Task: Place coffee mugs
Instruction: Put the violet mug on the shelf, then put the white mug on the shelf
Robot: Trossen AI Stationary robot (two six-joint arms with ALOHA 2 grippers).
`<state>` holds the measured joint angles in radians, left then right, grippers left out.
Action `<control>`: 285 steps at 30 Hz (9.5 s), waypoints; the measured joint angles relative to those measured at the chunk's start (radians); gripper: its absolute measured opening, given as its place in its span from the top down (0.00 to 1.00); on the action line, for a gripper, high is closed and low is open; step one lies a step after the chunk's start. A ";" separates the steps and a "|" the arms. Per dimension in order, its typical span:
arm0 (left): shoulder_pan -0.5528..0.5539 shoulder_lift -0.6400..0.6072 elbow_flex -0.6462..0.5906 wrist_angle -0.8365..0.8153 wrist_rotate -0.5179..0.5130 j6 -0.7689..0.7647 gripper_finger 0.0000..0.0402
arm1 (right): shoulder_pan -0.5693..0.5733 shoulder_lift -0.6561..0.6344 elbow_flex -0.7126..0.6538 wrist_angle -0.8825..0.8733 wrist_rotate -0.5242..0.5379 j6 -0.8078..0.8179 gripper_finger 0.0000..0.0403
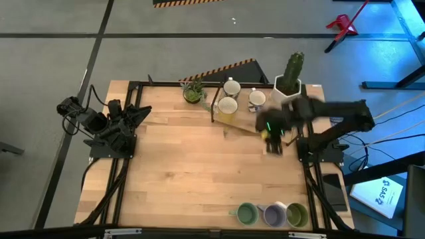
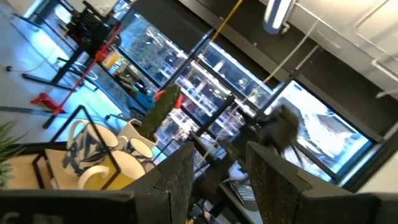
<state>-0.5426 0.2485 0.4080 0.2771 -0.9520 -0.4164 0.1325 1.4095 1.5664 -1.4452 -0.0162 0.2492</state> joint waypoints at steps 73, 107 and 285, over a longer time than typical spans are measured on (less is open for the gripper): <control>0.000 0.000 0.000 -0.001 -0.027 -0.018 0.65 | 0.345 0.000 -0.527 0.427 0.023 0.446 0.99; 0.000 0.000 0.000 -0.008 -0.058 -0.018 0.65 | -0.900 -0.326 -0.581 0.237 0.077 -0.496 1.00; 0.000 0.000 0.000 -0.034 -0.061 0.007 0.65 | 0.880 -0.036 -0.715 0.649 -0.040 1.010 0.99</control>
<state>-0.5426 0.2485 0.4080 0.2428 -1.0134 -0.4091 1.0129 1.3735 0.8516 -0.7958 -0.0564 1.2597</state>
